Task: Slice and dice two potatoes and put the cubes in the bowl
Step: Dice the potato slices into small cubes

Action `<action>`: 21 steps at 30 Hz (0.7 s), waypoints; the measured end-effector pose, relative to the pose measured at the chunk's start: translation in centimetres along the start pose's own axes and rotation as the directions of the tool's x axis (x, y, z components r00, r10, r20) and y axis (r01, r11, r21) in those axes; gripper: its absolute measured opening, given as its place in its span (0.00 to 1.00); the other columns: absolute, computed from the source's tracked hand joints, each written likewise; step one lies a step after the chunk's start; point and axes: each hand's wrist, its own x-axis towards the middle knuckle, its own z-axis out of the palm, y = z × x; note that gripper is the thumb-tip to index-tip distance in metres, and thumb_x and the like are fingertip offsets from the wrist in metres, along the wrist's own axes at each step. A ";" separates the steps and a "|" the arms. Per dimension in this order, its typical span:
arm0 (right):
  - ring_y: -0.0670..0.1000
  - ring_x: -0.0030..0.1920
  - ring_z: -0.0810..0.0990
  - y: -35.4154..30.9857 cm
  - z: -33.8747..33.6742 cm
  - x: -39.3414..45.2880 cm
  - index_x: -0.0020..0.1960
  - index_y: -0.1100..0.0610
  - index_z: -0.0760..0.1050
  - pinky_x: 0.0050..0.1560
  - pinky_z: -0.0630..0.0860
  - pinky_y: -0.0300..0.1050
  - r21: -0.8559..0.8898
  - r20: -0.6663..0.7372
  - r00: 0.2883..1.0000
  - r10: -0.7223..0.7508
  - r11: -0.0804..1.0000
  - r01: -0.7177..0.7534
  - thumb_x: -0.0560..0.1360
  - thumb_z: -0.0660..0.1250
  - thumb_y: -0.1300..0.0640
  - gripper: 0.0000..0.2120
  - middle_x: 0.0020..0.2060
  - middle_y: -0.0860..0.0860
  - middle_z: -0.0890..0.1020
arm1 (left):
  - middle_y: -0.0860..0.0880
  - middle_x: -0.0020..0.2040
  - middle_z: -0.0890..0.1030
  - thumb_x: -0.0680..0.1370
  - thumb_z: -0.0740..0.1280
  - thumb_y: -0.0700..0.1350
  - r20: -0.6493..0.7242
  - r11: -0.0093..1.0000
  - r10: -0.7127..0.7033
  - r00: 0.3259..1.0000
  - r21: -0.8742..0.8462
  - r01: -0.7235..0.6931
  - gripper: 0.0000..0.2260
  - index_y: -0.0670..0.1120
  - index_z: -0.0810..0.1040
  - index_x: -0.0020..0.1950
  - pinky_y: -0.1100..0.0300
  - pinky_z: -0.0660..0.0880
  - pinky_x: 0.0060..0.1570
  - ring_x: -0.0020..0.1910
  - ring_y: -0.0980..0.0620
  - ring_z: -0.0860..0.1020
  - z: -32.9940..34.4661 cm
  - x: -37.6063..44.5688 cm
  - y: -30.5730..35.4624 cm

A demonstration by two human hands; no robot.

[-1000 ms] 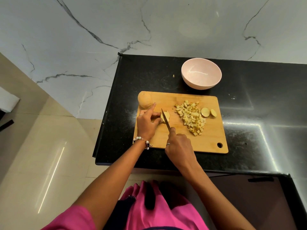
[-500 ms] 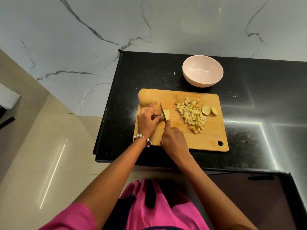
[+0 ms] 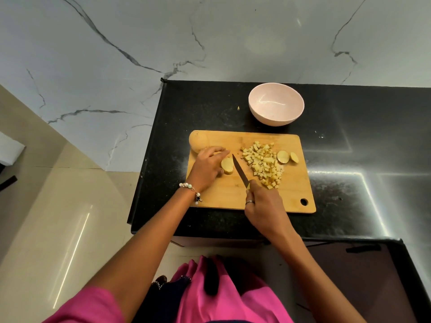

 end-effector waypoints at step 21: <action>0.62 0.40 0.77 1.3 0.7 0.7 0.55 0.63 0.74 0.36 0.63 0.45 0.066 -0.074 0.996 0.044 0.997 -0.039 0.79 0.57 0.60 0.10 0.40 0.61 0.80 | 0.47 0.55 0.75 0.72 0.71 0.55 0.196 0.948 -0.137 0.971 0.312 0.071 0.23 0.44 0.77 0.63 0.60 0.71 0.52 0.54 0.50 0.73 -2.3 1.8 1.7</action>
